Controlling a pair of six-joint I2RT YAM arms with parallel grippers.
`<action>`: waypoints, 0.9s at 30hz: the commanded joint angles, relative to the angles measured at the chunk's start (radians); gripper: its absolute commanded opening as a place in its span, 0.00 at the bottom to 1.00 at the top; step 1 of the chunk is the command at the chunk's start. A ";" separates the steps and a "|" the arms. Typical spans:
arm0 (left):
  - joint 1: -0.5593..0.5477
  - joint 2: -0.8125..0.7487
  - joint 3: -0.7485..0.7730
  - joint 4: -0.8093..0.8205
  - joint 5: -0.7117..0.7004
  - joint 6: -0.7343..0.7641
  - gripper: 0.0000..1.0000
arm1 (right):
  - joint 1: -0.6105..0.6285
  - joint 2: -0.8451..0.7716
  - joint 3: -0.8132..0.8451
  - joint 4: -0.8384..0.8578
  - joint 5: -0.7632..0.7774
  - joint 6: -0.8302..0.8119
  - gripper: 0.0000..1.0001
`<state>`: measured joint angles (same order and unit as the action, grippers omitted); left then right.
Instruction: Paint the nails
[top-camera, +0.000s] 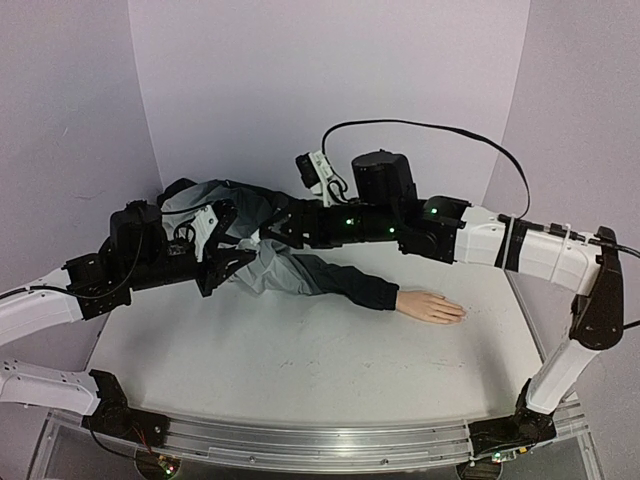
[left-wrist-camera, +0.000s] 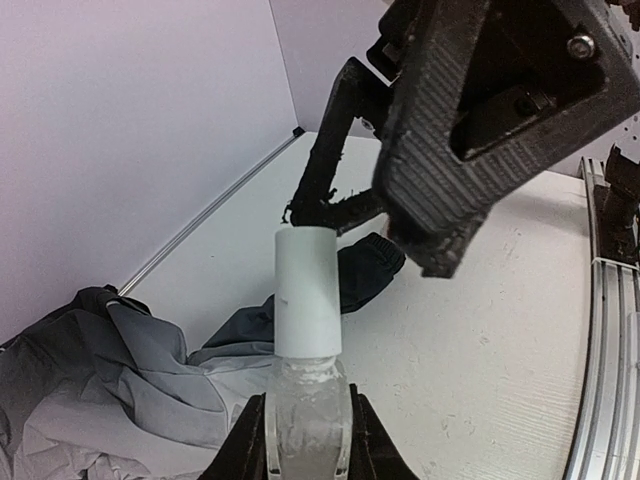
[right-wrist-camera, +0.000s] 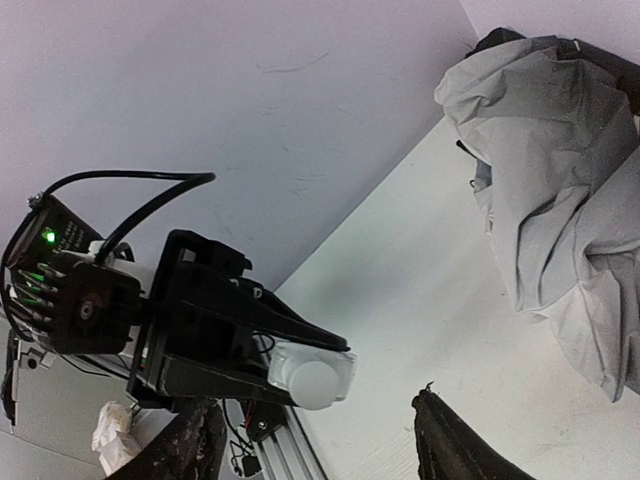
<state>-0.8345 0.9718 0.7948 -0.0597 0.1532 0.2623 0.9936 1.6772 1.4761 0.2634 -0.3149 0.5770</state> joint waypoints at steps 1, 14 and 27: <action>0.003 -0.019 0.040 0.040 -0.019 0.017 0.00 | 0.006 0.012 0.045 0.099 -0.074 0.036 0.70; 0.003 -0.015 0.044 0.032 0.022 0.011 0.00 | -0.044 0.051 0.057 0.098 -0.234 0.072 0.49; 0.003 -0.007 0.047 0.026 0.039 0.008 0.00 | -0.061 0.110 0.108 0.111 -0.304 0.061 0.39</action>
<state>-0.8349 0.9718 0.7944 -0.0631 0.1707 0.2653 0.9318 1.7794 1.5223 0.3195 -0.5671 0.6460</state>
